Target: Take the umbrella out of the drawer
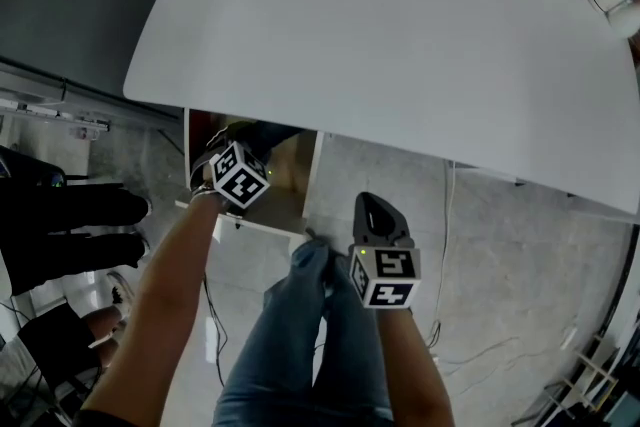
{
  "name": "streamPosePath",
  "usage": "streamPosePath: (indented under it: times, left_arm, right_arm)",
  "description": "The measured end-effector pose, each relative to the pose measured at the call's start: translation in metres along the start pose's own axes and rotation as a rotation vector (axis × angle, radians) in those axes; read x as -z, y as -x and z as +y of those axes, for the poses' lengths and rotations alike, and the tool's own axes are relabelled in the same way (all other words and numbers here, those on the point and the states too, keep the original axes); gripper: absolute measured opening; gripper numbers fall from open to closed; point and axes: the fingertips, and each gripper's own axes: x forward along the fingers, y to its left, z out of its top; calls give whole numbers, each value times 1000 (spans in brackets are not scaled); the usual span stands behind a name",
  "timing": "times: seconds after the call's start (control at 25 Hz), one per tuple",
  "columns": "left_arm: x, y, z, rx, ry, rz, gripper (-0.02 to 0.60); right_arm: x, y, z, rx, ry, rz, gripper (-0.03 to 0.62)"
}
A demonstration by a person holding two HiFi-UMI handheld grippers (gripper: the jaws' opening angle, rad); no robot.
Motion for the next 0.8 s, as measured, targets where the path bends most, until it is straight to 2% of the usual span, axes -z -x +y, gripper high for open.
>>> streamPosePath:
  times: [0.36, 0.8]
  left_arm:
    - [5, 36, -1, -14, -9, 29, 250]
    - [11, 81, -11, -52, -71, 15, 250]
  right_arm:
    - [-4, 27, 25, -49, 15, 5, -9]
    - [-4, 47, 38, -73, 46, -20, -9]
